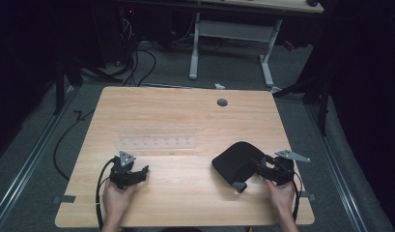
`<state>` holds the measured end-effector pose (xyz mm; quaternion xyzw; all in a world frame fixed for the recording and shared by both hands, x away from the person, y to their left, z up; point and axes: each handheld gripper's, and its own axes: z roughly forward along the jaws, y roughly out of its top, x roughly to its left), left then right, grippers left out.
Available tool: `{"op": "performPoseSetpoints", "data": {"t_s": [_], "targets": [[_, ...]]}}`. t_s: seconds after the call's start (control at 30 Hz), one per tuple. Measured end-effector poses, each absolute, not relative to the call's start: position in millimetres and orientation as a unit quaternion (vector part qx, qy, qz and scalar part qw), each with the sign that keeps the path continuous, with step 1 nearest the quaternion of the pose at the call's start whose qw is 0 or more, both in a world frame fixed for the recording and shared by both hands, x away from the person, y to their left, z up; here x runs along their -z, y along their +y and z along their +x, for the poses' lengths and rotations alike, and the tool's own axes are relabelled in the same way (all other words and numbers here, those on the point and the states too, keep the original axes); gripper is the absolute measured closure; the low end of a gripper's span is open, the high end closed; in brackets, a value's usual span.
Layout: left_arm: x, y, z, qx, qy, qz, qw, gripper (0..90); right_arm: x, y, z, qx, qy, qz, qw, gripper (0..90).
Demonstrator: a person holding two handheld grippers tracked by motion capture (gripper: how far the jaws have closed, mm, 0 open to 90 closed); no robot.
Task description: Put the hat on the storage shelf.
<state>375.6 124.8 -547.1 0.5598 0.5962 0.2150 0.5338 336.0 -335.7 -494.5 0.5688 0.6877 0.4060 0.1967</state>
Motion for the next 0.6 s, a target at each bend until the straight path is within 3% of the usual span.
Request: {"op": "performPoseSetpoints", "data": {"t_s": [0.47, 0.6], "targets": [[547, 125, 376, -0.215, 0.596, 0.560, 0.534, 29.9, 510, -327, 352, -0.419, 0.696, 0.561, 0.161, 35.4], [547, 125, 376, -0.215, 0.596, 0.560, 0.534, 29.9, 517, -326, 354, -0.422, 0.696, 0.561, 0.153, 40.6]]}}
